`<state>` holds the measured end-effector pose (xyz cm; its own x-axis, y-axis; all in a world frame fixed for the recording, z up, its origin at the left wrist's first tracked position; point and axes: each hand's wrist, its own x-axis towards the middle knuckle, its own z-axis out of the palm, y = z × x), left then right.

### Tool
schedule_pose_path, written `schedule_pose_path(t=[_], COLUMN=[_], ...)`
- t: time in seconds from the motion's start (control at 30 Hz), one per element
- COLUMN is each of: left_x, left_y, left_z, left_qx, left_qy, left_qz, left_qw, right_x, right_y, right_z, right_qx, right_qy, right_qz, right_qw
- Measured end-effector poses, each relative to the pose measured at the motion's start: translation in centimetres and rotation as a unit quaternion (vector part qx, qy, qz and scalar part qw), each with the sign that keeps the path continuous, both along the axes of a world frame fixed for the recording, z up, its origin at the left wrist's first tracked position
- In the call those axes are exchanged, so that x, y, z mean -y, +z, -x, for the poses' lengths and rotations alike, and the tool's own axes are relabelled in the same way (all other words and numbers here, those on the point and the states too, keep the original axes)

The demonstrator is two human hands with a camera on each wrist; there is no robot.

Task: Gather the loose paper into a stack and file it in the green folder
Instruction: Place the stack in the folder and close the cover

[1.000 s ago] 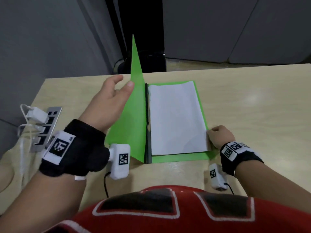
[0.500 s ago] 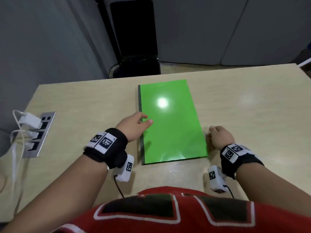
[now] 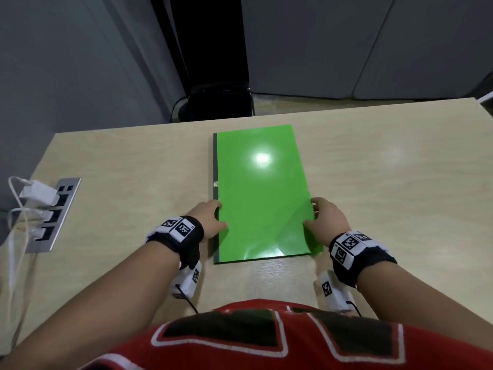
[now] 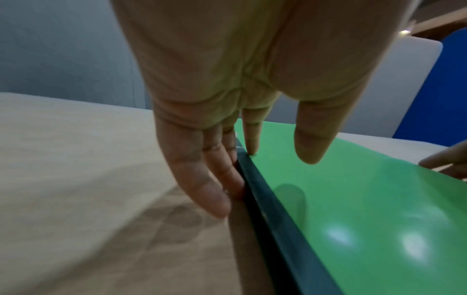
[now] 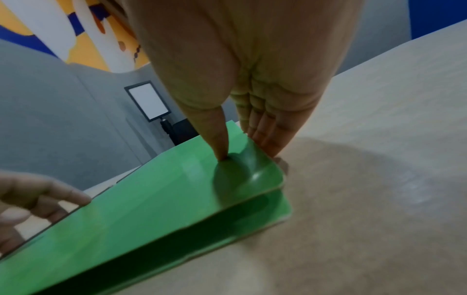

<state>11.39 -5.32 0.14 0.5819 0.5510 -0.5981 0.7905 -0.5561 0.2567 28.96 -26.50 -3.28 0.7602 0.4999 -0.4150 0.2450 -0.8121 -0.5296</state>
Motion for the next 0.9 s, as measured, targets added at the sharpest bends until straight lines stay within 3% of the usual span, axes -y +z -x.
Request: schedule_pose_path(t=[0.5, 0.9], left_x=[-2.5, -10.8], left_y=[-1.0, -0.7], left_z=[1.9, 10.2], left_qx=[0.024, 0.000], left_qy=[0.005, 0.060], left_qz=[-0.019, -0.030], left_qw=[1.000, 0.998], right_x=[-2.6, -12.2], right_y=[0.3, 0.4], right_z=[2.3, 9.7], right_qx=[0.009, 0.018], right_qy=[0.082, 0.149], right_qz=[0.025, 0.032], right_qw=[0.996, 0.988])
